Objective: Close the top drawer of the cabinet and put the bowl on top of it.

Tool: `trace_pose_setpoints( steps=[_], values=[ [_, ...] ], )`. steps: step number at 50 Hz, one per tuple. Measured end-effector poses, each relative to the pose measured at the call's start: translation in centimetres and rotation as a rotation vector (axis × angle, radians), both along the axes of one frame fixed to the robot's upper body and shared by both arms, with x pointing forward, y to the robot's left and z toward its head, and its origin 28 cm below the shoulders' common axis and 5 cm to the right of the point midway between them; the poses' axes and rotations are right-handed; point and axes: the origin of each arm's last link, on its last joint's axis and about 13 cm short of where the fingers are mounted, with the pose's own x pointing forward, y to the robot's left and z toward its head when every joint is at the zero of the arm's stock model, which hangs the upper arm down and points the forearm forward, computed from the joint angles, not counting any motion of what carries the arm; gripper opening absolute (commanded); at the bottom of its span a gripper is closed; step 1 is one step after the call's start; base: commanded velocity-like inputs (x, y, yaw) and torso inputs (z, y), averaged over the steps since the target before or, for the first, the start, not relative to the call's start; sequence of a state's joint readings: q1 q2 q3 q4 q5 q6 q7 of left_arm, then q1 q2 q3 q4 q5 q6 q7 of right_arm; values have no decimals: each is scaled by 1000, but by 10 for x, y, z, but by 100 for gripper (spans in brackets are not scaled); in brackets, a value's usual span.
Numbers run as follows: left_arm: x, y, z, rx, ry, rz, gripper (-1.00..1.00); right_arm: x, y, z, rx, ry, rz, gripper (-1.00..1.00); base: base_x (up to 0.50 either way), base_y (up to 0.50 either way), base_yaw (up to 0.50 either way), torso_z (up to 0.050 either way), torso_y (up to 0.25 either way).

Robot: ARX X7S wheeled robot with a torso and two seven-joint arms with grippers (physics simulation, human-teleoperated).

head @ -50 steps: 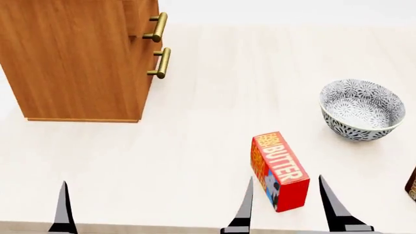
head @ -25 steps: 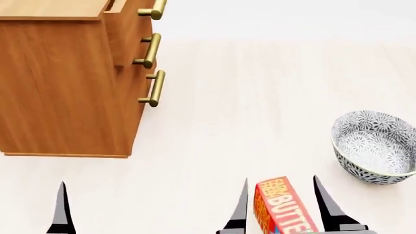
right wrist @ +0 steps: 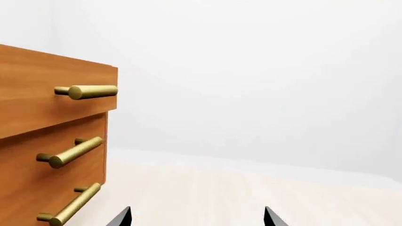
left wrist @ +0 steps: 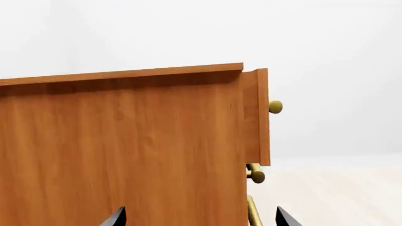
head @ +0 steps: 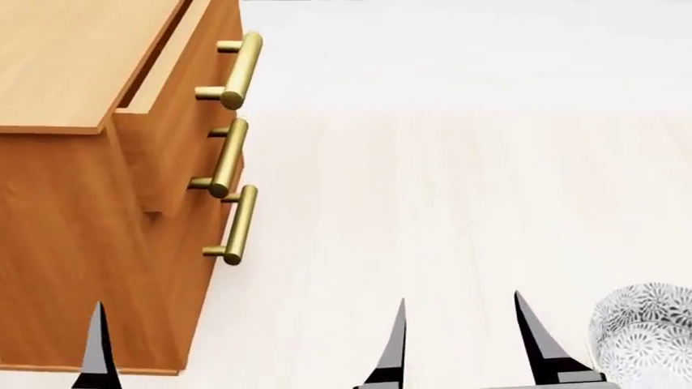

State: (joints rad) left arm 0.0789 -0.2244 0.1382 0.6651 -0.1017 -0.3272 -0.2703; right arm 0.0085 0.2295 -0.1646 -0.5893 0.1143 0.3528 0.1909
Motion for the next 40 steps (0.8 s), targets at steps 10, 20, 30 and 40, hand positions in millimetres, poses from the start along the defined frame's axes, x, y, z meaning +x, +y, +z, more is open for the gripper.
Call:
trace_pose_setpoints(
  steps=[10, 20, 30, 40],
  values=[
    [-1, 1, 1, 0, -4, 3, 100, 0, 0, 0, -1, -3, -1, 100, 500, 0, 0, 0, 0],
    [-2, 1, 0, 0, -5, 5, 100, 0, 0, 0, -1, -3, -2, 100, 500, 0, 0, 0, 0],
    [-2, 1, 0, 0, -6, 6, 100, 0, -1, -1, -3, -3, -5, 100, 500, 0, 0, 0, 0],
    [-2, 1, 1, 0, -7, 7, 100, 0, -1, -2, -8, -7, -13, 100, 5, 0, 0, 0, 0]
  ],
)
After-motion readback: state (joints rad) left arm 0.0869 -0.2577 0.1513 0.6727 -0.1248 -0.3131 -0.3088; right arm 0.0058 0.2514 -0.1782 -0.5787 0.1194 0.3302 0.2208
